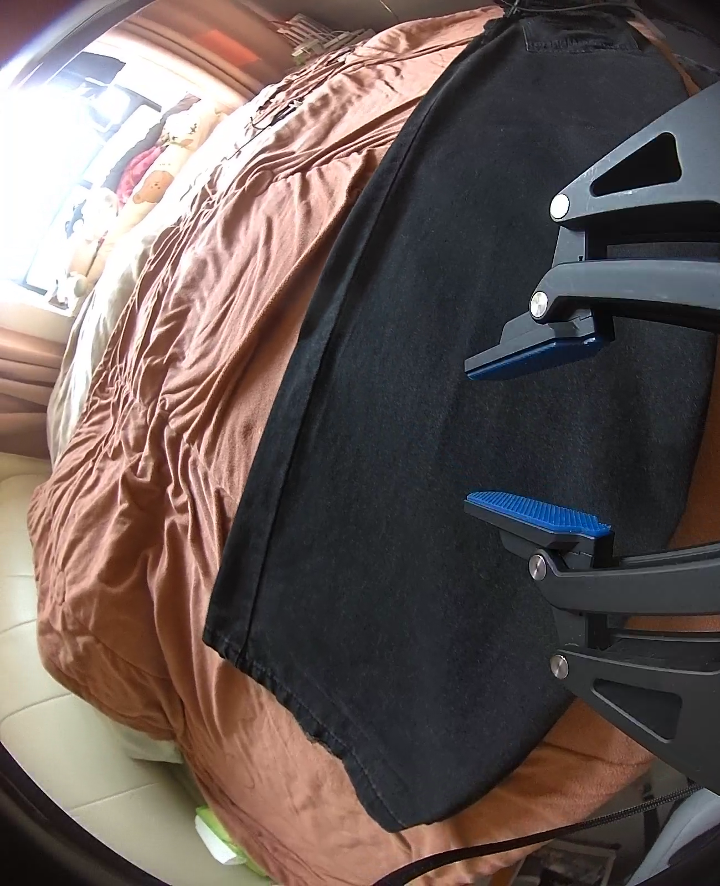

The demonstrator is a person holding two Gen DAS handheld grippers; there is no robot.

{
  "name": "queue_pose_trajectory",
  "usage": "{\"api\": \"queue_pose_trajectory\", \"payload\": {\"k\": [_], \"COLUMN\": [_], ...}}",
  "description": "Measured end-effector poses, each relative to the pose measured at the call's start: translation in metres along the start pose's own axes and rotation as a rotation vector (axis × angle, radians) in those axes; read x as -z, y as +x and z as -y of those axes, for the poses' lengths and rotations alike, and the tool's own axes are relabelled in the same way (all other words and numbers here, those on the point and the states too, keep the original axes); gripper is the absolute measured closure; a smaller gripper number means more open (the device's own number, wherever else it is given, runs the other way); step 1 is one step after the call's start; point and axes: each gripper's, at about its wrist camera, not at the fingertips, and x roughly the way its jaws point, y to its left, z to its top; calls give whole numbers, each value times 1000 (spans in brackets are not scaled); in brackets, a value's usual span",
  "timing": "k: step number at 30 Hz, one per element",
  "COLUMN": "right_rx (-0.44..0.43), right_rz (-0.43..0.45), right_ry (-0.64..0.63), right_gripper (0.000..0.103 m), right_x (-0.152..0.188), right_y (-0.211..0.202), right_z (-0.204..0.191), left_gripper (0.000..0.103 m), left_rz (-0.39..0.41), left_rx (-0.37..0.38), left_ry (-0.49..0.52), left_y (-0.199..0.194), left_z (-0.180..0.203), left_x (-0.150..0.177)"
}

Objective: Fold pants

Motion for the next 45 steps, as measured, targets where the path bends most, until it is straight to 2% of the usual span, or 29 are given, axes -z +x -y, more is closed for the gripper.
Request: {"api": "queue_pose_trajectory", "payload": {"k": [1, 3, 5, 10, 14, 21, 30, 38, 45], "right_rx": [25, 69, 88, 58, 41, -55, -217, -389, -460], "right_rz": [-6, -14, -5, 32, 78, 144, 144, 85, 55], "right_ry": [-12, -21, -19, 44, 68, 68, 40, -29, -94], "right_gripper": [73, 60, 57, 54, 54, 54, 54, 54, 54], "right_x": [-1, -1, -5, -1, 10, 39, 75, 94, 91], "right_y": [8, 19, 20, -5, -36, -88, -125, -118, -103], "right_z": [-4, -12, -17, -11, -12, -33, -78, -133, -169], "left_gripper": [58, 58, 58, 58, 58, 58, 59, 59, 59], "left_rz": [1, 2, 1, 10, 13, 19, -9, -29, -28], "left_rx": [-1, -11, -18, -22, 21, 41, 33, 74, 96], "left_ry": [-15, -47, -83, -157, -243, -304, -430, -526, -600], "left_y": [-1, -3, -6, -14, -16, -23, -18, -10, -4], "left_z": [-7, -24, -42, -81, -107, -132, -163, -184, -193], "left_x": [2, 6, 9, 17, 23, 29, 31, 19, 13]}}
